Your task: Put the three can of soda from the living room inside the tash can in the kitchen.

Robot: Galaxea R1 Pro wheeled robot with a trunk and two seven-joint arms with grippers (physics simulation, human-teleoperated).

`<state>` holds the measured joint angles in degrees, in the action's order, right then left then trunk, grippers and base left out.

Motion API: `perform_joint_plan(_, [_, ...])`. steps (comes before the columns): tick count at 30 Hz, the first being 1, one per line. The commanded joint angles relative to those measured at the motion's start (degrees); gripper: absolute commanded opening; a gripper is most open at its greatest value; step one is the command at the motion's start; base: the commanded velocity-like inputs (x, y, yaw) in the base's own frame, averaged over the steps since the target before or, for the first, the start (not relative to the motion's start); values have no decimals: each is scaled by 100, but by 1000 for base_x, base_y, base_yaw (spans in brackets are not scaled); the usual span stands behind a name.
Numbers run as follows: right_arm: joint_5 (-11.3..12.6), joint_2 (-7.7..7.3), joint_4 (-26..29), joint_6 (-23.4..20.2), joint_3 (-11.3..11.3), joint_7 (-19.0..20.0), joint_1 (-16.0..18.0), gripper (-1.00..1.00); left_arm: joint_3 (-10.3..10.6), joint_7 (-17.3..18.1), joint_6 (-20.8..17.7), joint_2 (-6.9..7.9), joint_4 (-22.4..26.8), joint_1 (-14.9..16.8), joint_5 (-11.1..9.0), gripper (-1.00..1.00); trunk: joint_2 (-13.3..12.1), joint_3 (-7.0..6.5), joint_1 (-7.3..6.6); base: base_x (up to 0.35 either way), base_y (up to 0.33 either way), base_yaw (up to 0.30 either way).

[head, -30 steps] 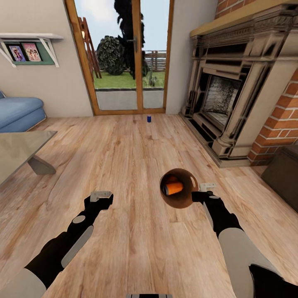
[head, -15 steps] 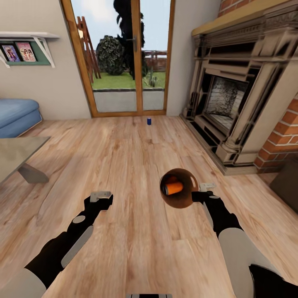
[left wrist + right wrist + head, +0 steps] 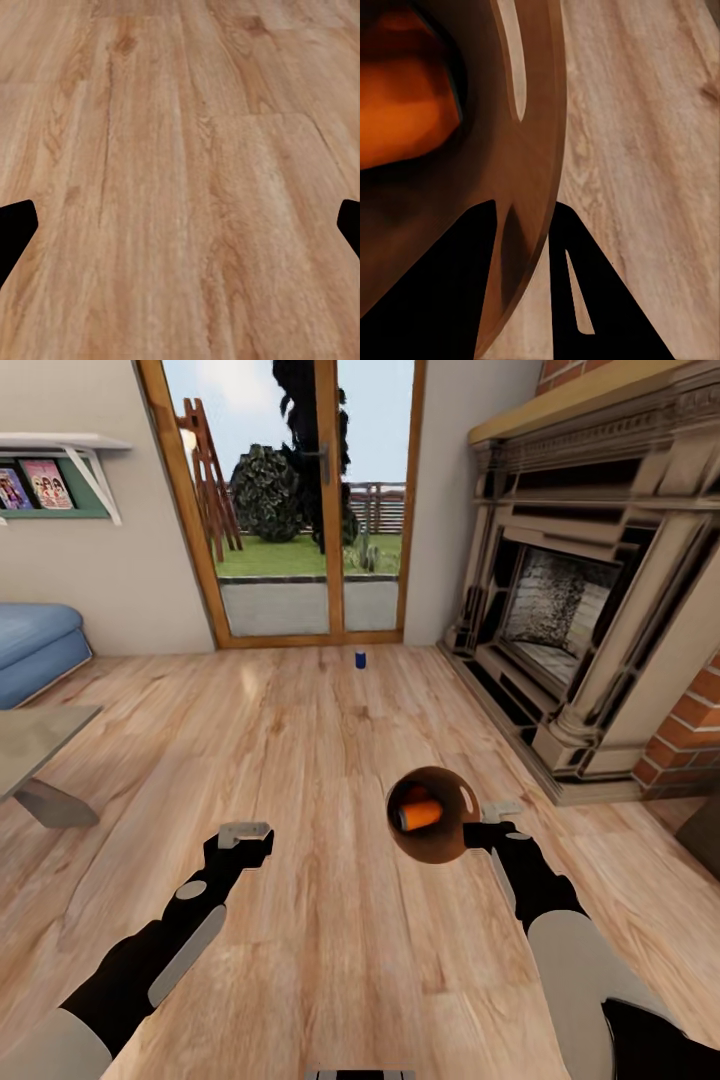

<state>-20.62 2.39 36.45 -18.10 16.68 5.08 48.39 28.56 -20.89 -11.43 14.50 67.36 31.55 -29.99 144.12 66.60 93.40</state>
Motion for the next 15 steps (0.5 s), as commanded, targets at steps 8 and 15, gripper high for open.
perform_joint_plan(8, [41,1,11,-1,1,20,4,-100,0,5,1,0,4,0,-6,100,1,-1,-1,328,0,0])
perform_joint_plan(15, [41,-2,11,-1,2,19,4,-100,0,4,1,-3,3,0,-6,100,1,-1,-1,329,0,0])
